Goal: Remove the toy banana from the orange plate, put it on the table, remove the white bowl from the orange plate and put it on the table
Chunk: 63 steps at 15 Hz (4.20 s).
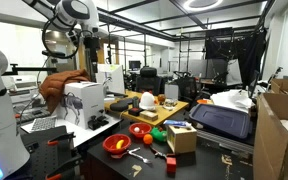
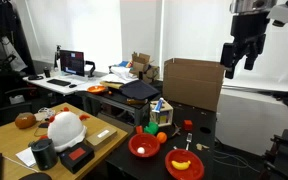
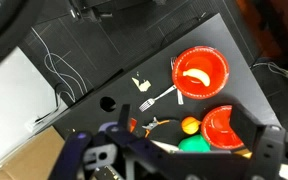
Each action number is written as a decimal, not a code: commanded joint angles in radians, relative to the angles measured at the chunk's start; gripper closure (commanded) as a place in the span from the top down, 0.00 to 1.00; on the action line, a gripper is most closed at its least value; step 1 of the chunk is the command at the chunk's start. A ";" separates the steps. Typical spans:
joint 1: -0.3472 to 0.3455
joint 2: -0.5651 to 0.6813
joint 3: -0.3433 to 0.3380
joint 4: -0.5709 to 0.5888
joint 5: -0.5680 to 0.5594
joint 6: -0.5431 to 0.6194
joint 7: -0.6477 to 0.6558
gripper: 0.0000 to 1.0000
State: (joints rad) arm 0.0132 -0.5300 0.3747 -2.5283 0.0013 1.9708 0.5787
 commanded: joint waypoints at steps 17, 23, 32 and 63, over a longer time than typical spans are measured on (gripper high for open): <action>0.030 0.006 -0.027 0.001 -0.016 -0.002 0.013 1.00; 0.030 0.006 -0.027 0.001 -0.016 -0.002 0.013 1.00; -0.004 0.103 -0.039 0.025 -0.056 0.037 0.026 1.00; 0.127 0.957 -0.215 0.329 -0.015 0.428 -0.510 1.00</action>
State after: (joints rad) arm 0.1167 0.4156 0.1696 -2.1717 -0.0135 2.3567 0.1050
